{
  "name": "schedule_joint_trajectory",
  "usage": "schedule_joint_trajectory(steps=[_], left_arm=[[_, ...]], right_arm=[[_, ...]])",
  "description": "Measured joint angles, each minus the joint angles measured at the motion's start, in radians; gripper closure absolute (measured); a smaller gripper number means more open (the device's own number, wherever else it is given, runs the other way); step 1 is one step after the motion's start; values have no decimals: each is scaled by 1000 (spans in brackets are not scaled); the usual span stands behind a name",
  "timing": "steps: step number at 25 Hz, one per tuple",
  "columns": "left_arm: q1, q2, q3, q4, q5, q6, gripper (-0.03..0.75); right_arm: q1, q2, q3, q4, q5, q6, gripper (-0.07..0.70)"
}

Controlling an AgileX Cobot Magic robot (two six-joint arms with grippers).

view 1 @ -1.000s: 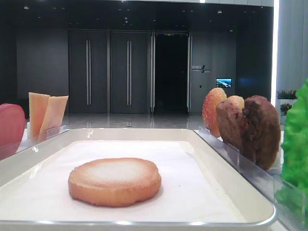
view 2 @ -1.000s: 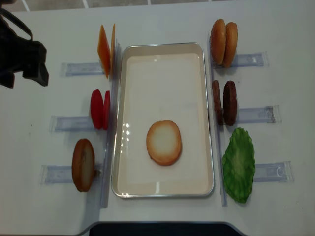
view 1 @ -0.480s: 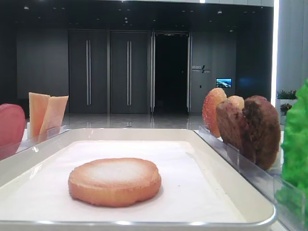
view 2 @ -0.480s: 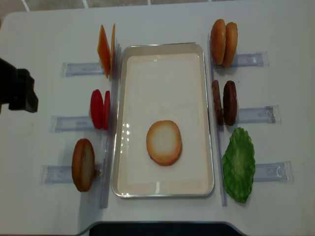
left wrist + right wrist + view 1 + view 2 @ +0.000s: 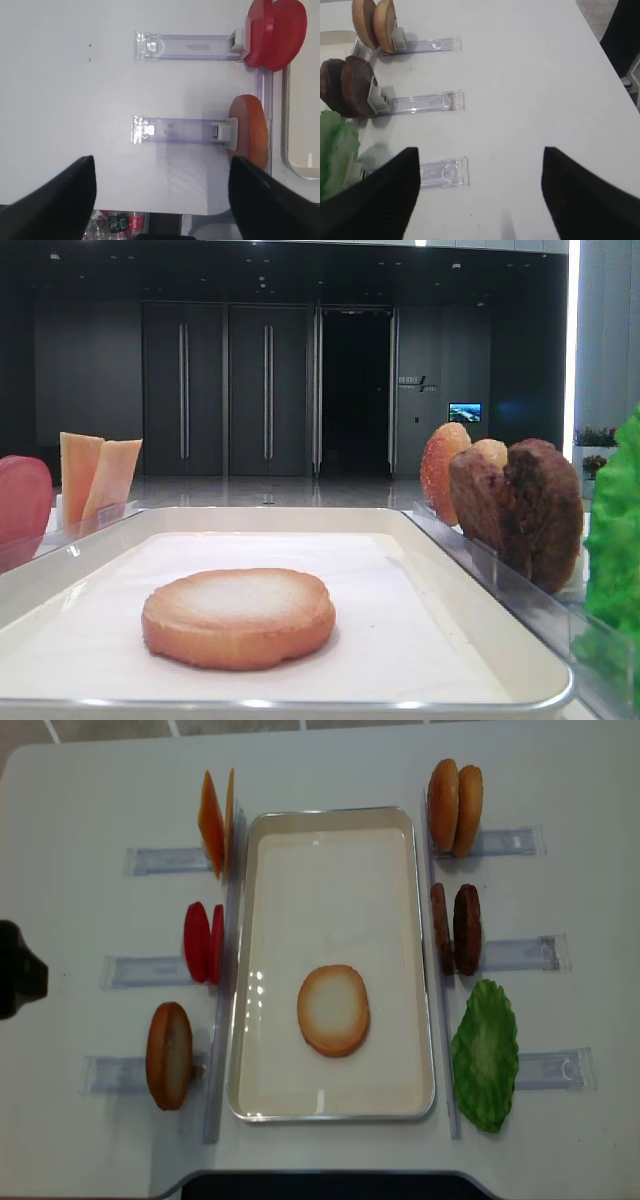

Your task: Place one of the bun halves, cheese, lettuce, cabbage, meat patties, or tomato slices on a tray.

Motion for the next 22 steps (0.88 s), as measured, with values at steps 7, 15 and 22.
schedule_joint_trajectory(steps=[7, 15, 22], left_arm=[[0, -167, 93, -9, 3, 45, 85], [0, -358, 215, -38, 1, 67, 85], [0, -541, 313, -42, -1, 70, 85]], right_arm=[[0, 0, 0, 0, 0, 0, 118], [0, 0, 0, 0, 0, 0, 118], [0, 0, 0, 0, 0, 0, 118]])
